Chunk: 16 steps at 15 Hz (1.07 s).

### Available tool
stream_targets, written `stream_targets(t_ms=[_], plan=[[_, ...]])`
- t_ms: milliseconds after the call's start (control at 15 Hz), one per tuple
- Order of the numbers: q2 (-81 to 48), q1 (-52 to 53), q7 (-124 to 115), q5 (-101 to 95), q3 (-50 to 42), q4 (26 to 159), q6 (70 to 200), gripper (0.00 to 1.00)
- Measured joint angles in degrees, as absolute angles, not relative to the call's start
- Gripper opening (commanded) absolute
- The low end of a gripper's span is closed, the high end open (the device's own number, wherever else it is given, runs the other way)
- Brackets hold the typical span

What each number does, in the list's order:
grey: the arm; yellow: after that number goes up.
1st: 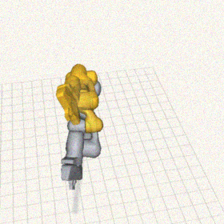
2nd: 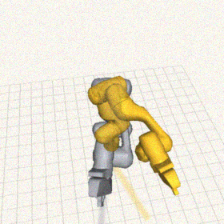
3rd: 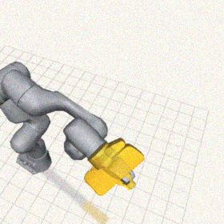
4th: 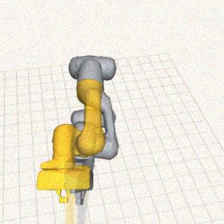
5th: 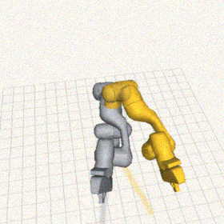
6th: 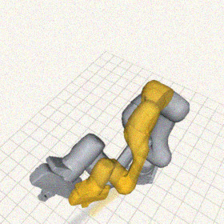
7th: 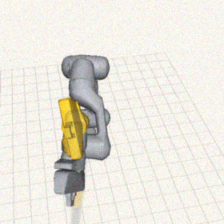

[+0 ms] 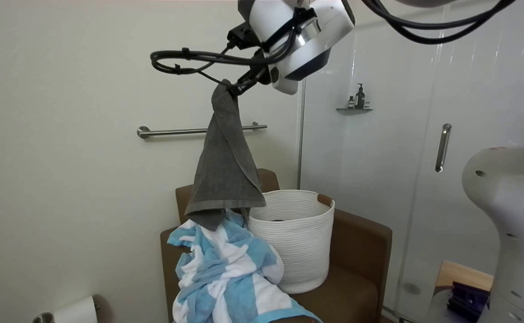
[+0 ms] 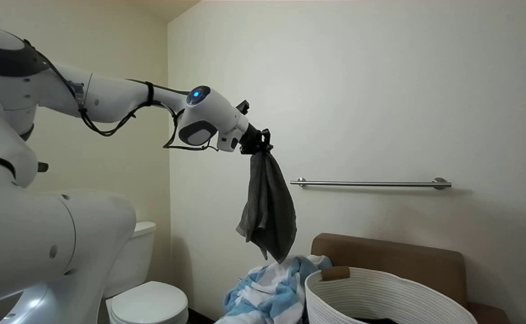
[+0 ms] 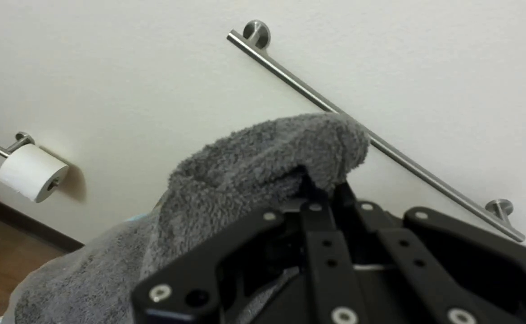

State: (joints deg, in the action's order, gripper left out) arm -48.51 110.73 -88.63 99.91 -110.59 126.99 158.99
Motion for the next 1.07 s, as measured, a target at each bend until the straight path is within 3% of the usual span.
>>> stream_targets(t_ms=[600,1067], plan=[[-44.72,85.55,-101.89,83.86,-99.61,111.55,161.44,0.08],[-36.24,87.22,-98.09,82.48,-91.70,104.14,169.19,0.08]])
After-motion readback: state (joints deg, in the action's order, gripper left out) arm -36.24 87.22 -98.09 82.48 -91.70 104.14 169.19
